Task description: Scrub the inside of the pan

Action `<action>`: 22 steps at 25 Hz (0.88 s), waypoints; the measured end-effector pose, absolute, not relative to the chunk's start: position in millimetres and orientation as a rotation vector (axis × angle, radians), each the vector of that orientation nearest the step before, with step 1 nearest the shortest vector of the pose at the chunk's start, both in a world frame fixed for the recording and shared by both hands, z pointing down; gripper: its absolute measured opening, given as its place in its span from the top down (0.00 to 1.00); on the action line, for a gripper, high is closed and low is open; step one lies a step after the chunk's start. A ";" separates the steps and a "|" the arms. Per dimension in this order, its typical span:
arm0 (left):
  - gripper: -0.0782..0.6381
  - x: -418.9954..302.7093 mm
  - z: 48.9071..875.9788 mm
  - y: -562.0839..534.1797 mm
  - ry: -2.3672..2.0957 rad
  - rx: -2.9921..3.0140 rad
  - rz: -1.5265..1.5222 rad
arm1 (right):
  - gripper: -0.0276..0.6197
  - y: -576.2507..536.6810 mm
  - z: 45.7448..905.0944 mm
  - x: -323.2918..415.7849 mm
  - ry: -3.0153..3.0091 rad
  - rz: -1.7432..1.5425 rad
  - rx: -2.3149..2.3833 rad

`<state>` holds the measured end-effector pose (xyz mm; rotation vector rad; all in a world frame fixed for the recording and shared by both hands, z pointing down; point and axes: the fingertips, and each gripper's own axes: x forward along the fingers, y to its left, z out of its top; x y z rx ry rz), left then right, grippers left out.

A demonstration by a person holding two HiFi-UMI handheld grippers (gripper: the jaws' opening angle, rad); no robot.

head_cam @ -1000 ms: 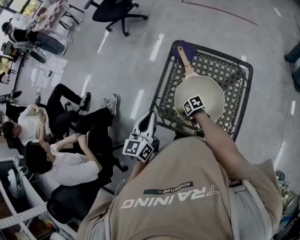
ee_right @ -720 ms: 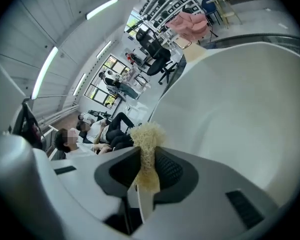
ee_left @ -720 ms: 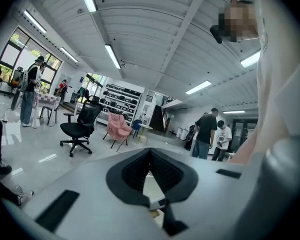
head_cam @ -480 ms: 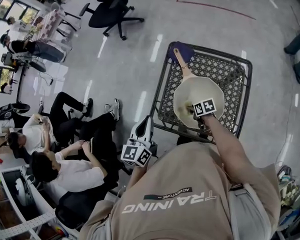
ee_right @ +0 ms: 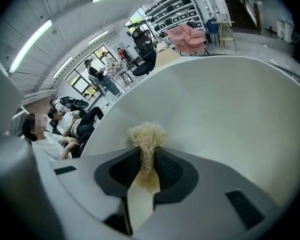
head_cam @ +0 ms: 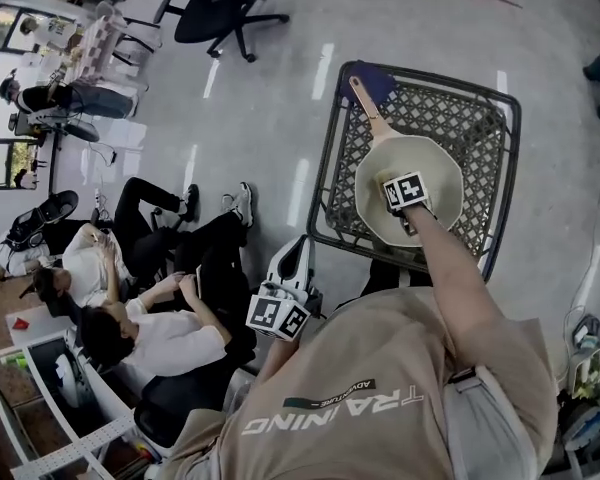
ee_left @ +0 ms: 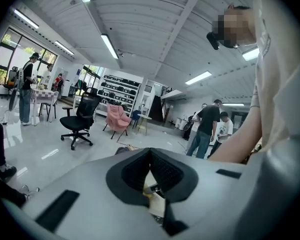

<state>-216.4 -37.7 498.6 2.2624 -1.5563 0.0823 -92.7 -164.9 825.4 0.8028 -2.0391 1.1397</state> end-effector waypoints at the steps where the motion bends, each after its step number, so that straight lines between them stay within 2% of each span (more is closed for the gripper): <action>1: 0.87 -216.5 497.6 -37.5 -1.556 2.265 0.090 | 0.81 -167.6 828.1 -97.0 -2.034 1.142 0.805; 12: 0.87 -237.7 503.5 -33.0 -1.609 2.213 0.115 | 0.81 -180.9 847.1 -109.5 -2.018 1.164 0.840; 22: 0.87 -228.6 506.6 -49.9 -1.577 2.239 0.109 | 0.81 -210.0 853.0 -58.4 -1.927 1.106 1.015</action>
